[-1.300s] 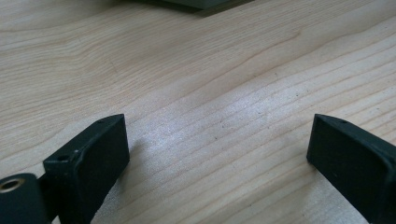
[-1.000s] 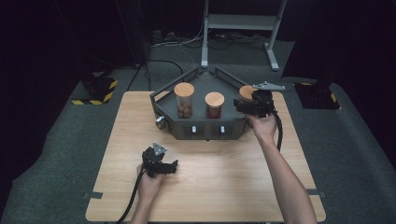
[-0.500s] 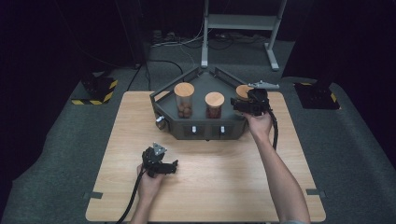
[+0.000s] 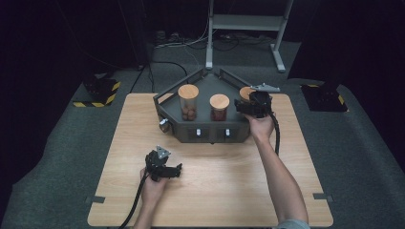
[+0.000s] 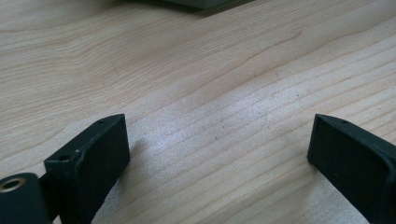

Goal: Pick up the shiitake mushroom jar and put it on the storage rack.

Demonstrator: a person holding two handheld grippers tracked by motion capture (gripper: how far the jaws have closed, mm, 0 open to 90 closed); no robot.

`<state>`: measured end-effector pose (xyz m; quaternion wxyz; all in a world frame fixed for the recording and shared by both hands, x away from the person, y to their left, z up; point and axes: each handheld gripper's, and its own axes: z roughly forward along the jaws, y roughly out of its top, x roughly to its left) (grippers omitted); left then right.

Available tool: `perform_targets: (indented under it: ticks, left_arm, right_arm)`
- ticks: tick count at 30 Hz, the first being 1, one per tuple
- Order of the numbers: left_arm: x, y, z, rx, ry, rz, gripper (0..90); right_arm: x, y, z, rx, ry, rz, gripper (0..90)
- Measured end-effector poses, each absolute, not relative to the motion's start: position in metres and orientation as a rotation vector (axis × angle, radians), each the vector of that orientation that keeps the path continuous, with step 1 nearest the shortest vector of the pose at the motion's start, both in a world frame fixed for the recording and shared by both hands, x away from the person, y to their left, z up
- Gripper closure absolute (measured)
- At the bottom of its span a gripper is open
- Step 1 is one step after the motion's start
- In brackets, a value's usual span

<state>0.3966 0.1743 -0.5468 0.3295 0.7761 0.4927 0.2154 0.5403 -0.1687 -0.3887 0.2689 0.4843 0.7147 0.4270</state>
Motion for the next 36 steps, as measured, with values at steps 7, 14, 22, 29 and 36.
perform_targets:
  ticks: [7,14,22,29,36]
  left_arm:
    - [0.397,0.174,-0.547,2.030,1.289,0.563,5.8]
    - [0.397,0.174,-0.547,2.030,1.289,0.563,5.8]
    - [0.397,0.174,-0.547,2.030,1.289,0.563,5.8]
    - [0.397,0.174,-0.547,2.030,1.289,0.563,5.8]
    - [0.397,0.174,-0.547,2.030,1.290,0.564,5.8]
  right_arm:
    - [0.545,-0.162,-0.398,1.299,1.952,1.156,25.2]
    - [0.548,-0.163,-0.401,1.306,1.952,1.172,25.2]
    - [0.550,-0.162,-0.408,1.319,1.963,1.161,25.2]
    - [0.551,-0.164,-0.410,1.319,1.958,1.160,25.2]
    - [0.550,-0.165,-0.411,1.263,2.002,1.113,25.2]
